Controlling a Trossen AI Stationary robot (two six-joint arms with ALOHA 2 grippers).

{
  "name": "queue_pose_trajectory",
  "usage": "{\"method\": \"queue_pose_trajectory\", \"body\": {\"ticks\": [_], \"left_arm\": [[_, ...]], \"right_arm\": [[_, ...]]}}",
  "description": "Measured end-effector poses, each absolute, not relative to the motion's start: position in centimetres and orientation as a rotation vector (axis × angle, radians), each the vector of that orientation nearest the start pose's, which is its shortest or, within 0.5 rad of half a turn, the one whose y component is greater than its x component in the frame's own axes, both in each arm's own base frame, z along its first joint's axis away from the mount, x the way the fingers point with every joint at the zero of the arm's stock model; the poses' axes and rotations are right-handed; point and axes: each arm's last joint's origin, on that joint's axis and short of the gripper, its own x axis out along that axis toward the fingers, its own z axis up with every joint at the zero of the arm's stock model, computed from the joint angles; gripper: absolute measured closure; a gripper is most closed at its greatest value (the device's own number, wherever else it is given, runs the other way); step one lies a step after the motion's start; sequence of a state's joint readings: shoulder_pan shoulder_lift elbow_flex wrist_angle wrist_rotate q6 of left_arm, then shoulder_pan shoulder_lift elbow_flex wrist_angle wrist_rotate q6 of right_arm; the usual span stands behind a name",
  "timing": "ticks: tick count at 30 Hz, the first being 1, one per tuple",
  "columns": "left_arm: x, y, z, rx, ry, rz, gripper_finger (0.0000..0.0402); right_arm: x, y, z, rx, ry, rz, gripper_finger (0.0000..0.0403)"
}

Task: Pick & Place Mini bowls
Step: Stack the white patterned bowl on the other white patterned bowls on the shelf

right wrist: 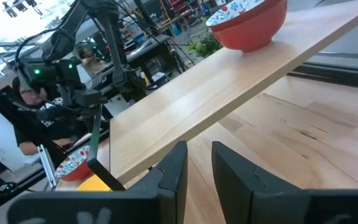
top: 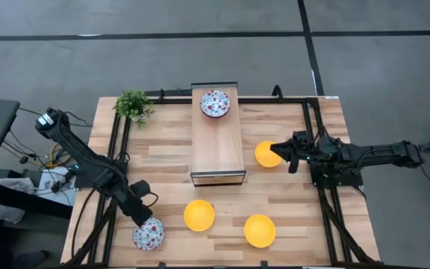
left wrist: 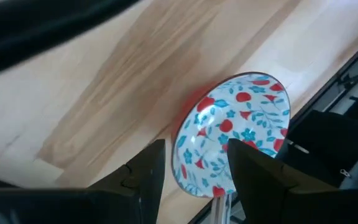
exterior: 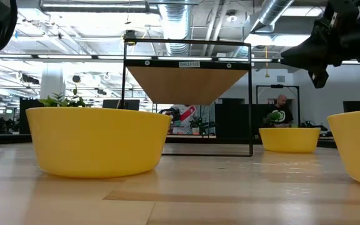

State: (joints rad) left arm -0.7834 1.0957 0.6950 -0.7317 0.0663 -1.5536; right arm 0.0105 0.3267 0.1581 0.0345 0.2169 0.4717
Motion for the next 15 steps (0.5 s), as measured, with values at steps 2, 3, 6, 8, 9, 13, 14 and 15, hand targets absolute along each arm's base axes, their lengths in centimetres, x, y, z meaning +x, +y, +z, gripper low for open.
{"method": "queue_pose_trajectory", "body": {"ticks": [2,3,6,8,9,13,14,15], "left_arm": [[13.3,-13.6,20.5,-0.904,1.368,0.234,0.0229],[13.3,-13.6,20.2,-0.899,1.388,0.24,0.0229],[13.3,-13.9,19.4,-0.889,1.453,0.249,0.0229],[13.5,-14.2,19.0,-0.89,1.477,0.246,0.0229],[13.6,-14.4,18.7,-0.885,1.491,0.252,0.0229],[13.7,-14.8,17.9,-0.861,1.524,0.267,0.0229],[13.7,-15.0,17.8,-0.856,1.528,0.268,0.0229],[13.8,-15.1,17.7,-0.852,1.53,0.267,0.0229]], "right_arm": [[11.7,-0.5,19.3,0.453,0.082,-0.241,0.034],[11.7,-0.5,19.3,0.452,0.083,-0.247,0.0339],[11.7,-0.6,19.3,0.45,0.079,-0.266,0.0339],[11.6,-0.6,19.3,0.448,0.077,-0.285,0.034],[11.6,-0.7,19.3,0.448,0.076,-0.29,0.0339],[11.6,-0.7,19.2,0.443,0.086,-0.314,0.0339],[11.6,-0.7,19.1,0.442,0.089,-0.317,0.0339],[11.6,-0.7,19.1,0.442,0.091,-0.32,0.0339]]}}
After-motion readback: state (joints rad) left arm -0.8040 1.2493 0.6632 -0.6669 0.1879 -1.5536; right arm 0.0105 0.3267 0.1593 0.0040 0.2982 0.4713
